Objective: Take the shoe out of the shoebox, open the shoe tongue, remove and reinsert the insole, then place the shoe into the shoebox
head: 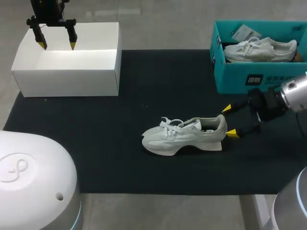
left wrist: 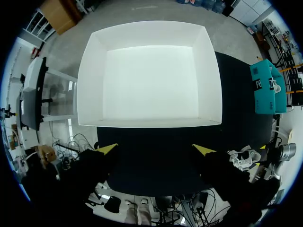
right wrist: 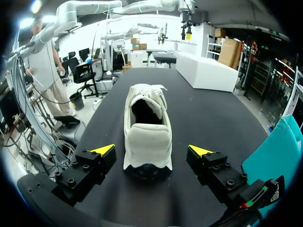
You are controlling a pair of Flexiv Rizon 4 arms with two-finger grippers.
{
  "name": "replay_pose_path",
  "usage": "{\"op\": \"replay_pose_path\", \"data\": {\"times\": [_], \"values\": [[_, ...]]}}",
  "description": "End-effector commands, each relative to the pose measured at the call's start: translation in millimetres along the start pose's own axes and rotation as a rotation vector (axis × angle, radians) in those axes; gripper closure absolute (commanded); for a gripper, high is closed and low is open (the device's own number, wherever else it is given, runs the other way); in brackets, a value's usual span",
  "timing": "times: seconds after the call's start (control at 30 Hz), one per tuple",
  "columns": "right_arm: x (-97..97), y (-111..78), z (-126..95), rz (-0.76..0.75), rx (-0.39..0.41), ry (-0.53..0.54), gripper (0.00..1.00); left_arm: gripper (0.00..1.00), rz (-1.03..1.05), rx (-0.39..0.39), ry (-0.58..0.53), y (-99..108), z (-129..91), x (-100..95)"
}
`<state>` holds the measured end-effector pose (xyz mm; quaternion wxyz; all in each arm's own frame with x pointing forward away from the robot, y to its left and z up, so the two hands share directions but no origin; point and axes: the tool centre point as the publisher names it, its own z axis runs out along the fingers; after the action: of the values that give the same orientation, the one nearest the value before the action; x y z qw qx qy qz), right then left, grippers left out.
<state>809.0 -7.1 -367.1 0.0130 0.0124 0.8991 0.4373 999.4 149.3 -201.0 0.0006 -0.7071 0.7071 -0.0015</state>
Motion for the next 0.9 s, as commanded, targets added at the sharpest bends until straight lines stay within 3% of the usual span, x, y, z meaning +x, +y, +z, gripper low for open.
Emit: {"op": "replay_pose_path", "data": {"times": [0.03,0.4,0.73,0.9], "values": [[0.8,0.3,0.7,0.0,0.002,-0.003,0.0,0.0,0.0,-0.001,-0.001,-0.1,-0.4,-0.3],[1.6,-7.2,8.0,-0.045,0.022,0.044,0.0,0.0,0.0,-0.001,-0.001,-0.1,-0.4,-0.3],[-13.2,-29.0,30.7,-0.072,0.033,0.041,0.0,0.0,0.0,-0.001,-0.001,-0.1,-0.4,-0.3],[-16.6,-28.6,43.7,-0.079,0.03,0.041,0.0,0.0,0.0,-0.001,-0.001,-0.1,-0.4,-0.3]]}}
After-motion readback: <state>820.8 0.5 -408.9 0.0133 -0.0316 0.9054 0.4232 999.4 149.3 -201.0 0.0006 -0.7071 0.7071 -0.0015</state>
